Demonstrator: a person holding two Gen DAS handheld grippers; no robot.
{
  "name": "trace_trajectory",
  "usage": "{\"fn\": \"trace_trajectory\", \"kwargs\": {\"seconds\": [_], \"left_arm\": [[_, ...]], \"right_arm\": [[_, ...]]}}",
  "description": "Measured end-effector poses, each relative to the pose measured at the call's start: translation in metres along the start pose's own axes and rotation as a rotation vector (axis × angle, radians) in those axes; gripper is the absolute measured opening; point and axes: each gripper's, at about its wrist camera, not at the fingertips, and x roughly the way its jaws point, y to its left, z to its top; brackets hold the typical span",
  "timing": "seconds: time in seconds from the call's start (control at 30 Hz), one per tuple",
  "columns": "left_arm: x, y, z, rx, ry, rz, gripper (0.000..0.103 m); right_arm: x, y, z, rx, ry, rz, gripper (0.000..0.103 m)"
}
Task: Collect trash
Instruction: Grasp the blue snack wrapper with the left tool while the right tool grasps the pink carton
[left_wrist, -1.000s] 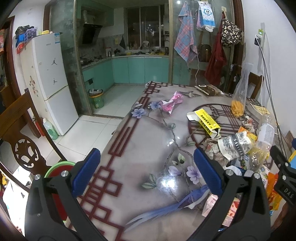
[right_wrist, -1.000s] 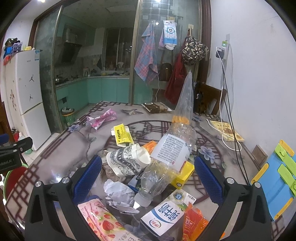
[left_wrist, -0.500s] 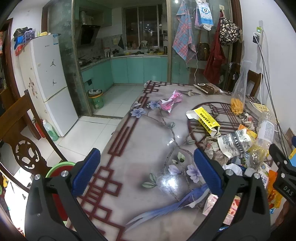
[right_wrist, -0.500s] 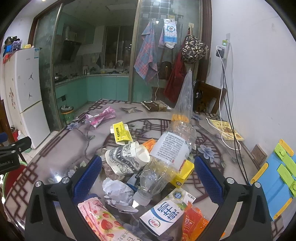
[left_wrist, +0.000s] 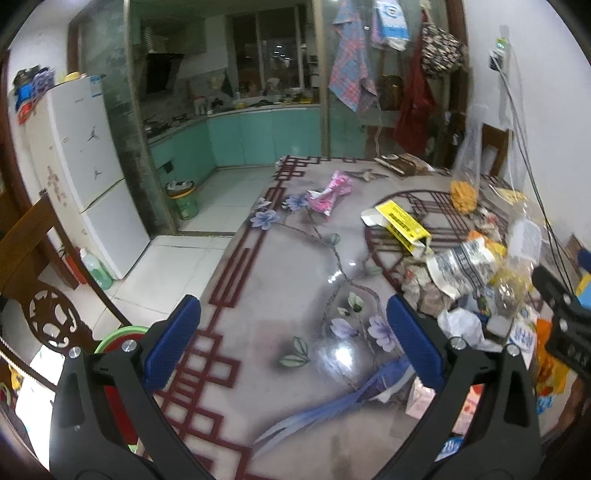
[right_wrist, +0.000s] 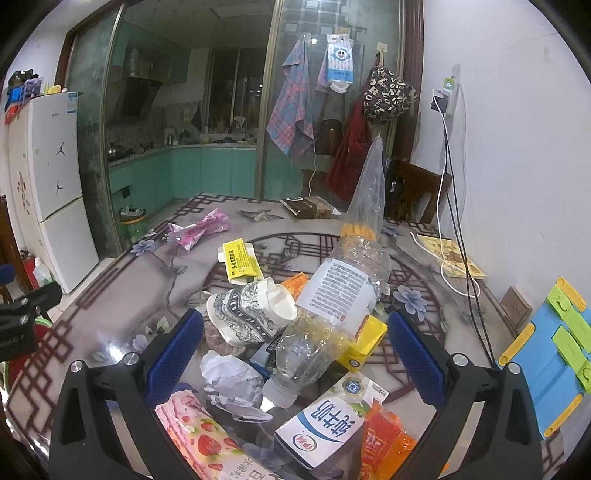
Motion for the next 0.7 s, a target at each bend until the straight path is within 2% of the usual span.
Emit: {"fn": "trace_trajectory", "kwargs": {"seconds": [0.1,0.23,0.4,0.57,0.7], "left_arm": [[-0.001,-0.007,-0.009,0.062,0.012,-0.033,0.099],[-0.007,-0.018,-0.036,0.173,0.06,-0.185,0.099],[-0.011,-0.037,-0.073,0.285,0.128,-0.31,0.099],[-0.02,-0.066,-0.1,0.386,0.216,-0.477,0.099],[-0.027,-0.091,-0.118,0.486,0.235,-0.503,0.099]], "right_arm": [[0.002,-0.003,-0.001,-0.008,0.012,-0.006,0.096],[0.004,-0.018,0.002,-0.001,0.034,-0.02,0.096],[0.007,-0.042,0.003,0.064,0.076,-0.014,0.096],[0.006,-0.036,0.005,-0.003,0.134,-0.011,0.096],[-0.005,-0.026,0.004,-0.048,0.144,-0.006,0.096]]}}
